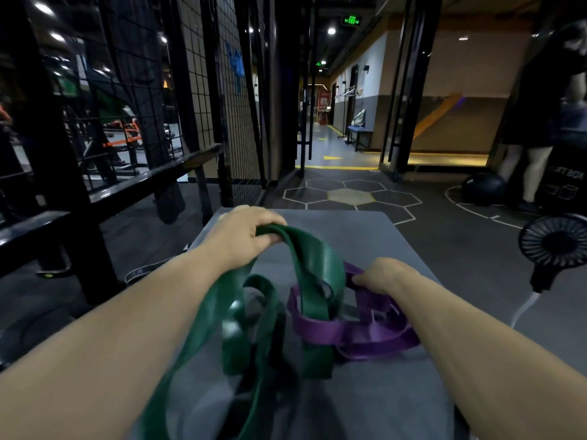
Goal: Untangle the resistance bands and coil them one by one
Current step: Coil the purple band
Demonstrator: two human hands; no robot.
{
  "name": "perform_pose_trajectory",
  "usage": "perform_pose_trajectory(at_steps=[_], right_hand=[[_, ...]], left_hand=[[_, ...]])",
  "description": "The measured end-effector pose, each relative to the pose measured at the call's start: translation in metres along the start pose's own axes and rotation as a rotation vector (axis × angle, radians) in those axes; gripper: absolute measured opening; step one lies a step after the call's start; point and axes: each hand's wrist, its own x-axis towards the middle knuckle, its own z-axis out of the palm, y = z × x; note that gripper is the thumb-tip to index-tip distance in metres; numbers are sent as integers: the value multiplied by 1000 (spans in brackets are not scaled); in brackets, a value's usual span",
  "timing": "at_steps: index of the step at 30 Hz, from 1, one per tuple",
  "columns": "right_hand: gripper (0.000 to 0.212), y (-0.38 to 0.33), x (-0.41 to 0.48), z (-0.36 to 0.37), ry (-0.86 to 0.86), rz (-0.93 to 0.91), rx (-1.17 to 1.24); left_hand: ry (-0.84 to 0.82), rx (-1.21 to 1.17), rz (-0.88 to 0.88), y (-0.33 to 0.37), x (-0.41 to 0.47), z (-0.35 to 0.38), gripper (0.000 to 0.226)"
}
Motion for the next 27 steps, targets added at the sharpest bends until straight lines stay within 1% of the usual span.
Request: perform_pose_trajectory(at_steps=[1, 3, 4, 5, 9, 11, 12, 14, 15, 17, 19, 21, 23, 25, 27], right_hand=[[38, 1, -1, 1, 1, -12, 7], [40, 0, -5, 2, 7, -35, 29], [39, 0, -6, 2, 16, -43, 51], [38, 1, -6, 2, 20, -52, 73], [47, 10, -4, 6, 0, -52, 89], [46, 14, -7, 11, -10, -51, 86], [45, 15, -10, 15, -28, -53, 75], [43, 15, -14, 27, -71, -73, 31], [46, 14, -16, 33, -82, -86, 11], [54, 11, -21, 44, -85, -109, -8], [56, 9, -22, 53, -87, -120, -13], [58, 7, -22, 64, -126, -123, -8], [62, 10, -24, 72, -172, -121, -14], [59, 16, -23, 77, -176, -107, 13], [50, 24, -22, 78, -150, -86, 85]], left_hand=[[-40, 103, -68, -4, -3, -1, 18], [-199, 322, -223, -14, -12, 9, 23], [-278, 375, -302, -19, -19, 16, 26], [-339, 390, -378, -26, -25, 25, 29], [-463, 355, -581, -43, -41, 51, 41], [-567, 443, -635, -41, -46, 61, 42], [-582, 498, -640, -37, -48, 67, 41], [-526, 528, -584, -26, -50, 78, 42], [-471, 483, -512, -19, -50, 82, 50], [-367, 311, -274, 0, -47, 87, 60], [-355, 154, -38, 24, -44, 94, 56], [-397, 103, 87, 39, -43, 106, 50], [-497, 209, 165, 40, -45, 120, 43], [-657, 362, 188, 39, -49, 126, 38], [-786, 422, 152, 36, -53, 126, 38]])
